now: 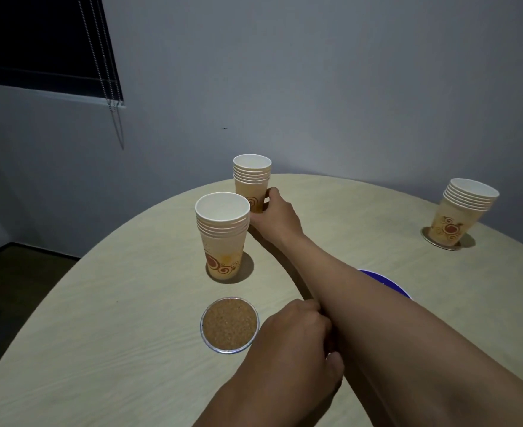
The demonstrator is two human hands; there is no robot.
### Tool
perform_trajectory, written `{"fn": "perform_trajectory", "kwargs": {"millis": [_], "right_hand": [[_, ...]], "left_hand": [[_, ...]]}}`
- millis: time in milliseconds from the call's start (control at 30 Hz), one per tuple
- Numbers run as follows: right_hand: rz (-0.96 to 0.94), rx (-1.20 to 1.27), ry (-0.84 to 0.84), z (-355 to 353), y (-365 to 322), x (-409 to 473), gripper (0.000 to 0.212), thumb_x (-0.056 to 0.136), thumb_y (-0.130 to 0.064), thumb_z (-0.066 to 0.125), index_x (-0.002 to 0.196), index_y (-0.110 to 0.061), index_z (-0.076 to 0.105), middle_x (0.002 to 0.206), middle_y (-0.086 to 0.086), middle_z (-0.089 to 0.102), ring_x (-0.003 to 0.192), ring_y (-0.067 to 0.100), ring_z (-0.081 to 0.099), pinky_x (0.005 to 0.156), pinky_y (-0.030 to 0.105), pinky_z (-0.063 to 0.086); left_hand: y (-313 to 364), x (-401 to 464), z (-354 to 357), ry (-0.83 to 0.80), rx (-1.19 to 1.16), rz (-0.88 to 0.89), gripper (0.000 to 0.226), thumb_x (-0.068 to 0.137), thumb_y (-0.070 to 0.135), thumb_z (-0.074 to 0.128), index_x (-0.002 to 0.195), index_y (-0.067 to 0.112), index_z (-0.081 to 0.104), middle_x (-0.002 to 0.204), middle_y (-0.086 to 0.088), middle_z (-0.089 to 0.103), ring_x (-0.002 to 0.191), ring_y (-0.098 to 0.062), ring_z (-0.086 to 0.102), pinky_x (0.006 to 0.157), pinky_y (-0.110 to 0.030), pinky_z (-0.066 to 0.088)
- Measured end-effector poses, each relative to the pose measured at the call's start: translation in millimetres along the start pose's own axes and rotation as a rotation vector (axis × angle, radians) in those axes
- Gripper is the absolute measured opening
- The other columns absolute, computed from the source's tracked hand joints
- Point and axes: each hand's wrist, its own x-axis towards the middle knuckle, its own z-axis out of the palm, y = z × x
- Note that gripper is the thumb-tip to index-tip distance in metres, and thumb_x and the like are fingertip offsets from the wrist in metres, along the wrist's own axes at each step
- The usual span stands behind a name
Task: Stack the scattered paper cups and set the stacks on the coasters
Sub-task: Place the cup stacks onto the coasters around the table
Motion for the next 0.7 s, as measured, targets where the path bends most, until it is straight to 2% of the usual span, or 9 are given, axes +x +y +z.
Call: {"fn": "perform_trajectory", "kwargs": {"millis": [200,500,700], "right_hand": [[-0.020,0.010,0.077,3,9,0,0.075,0.076,-0.065,0.076,0.134,-0.026,0.047,0.137,0.001,0.067,0.116,0.026,0.068,0.080,0.034,0.049],[-0.018,-0.010,0.079,6,12,4,0.076,0.078,-0.065,0.076,0.138,-0.025,0.050,0.140,0.000,0.067,0.119,0.027,0.068,0.085,0.038,0.052],[-0.013,-0.033,0.077,8,14,7,0.079,0.078,-0.066,0.076,0.139,-0.024,0.050,0.141,0.000,0.066,0.120,0.026,0.067,0.086,0.038,0.053]], "left_hand": [[1,0,0,0.010,-0.004,0.011,0.018,0.083,0.032,0.059,0.093,0.022,0.071,0.101,0.010,0.060,0.088,-0.006,0.049,0.061,-0.010,0.026],[-1,0,0,0.004,-0.006,0.000,0.018,0.083,0.032,0.058,0.091,0.021,0.071,0.099,0.010,0.059,0.085,-0.006,0.049,0.062,-0.011,0.031],[0,1,-1,-0.008,-0.011,0.001,0.019,0.085,0.031,0.059,0.095,0.020,0.071,0.104,0.009,0.060,0.089,-0.005,0.050,0.061,-0.008,0.026]]}}
